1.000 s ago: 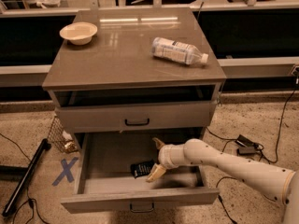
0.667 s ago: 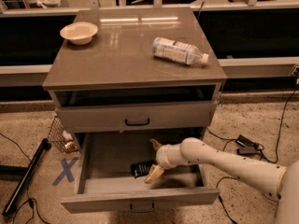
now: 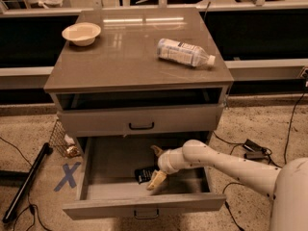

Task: Pick rxbar blueberry from middle drawer and place on counter

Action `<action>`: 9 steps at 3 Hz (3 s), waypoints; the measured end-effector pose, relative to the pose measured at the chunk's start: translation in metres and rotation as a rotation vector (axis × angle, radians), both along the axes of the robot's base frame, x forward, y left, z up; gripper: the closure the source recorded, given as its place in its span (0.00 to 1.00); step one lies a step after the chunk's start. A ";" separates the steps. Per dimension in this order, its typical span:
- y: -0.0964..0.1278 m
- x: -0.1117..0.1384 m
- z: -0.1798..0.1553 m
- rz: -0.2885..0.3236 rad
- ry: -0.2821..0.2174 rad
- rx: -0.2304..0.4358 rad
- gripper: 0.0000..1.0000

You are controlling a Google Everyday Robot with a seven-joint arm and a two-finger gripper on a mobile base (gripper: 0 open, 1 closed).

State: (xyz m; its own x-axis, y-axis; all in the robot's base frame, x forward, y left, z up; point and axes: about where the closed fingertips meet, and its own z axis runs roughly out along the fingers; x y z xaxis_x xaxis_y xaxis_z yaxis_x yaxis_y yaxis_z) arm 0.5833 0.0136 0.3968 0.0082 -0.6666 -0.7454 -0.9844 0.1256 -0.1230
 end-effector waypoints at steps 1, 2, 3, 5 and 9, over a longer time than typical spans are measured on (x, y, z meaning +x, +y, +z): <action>0.004 0.000 -0.010 0.028 0.024 0.021 0.00; 0.010 -0.001 -0.018 0.068 0.038 0.039 0.00; 0.010 0.000 -0.027 0.101 0.039 0.054 0.03; 0.004 0.005 -0.038 0.107 0.036 0.026 0.37; -0.009 0.003 -0.001 0.090 -0.031 0.089 1.00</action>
Offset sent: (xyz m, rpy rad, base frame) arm -0.0008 0.0137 -0.0276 0.0624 0.0487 0.1264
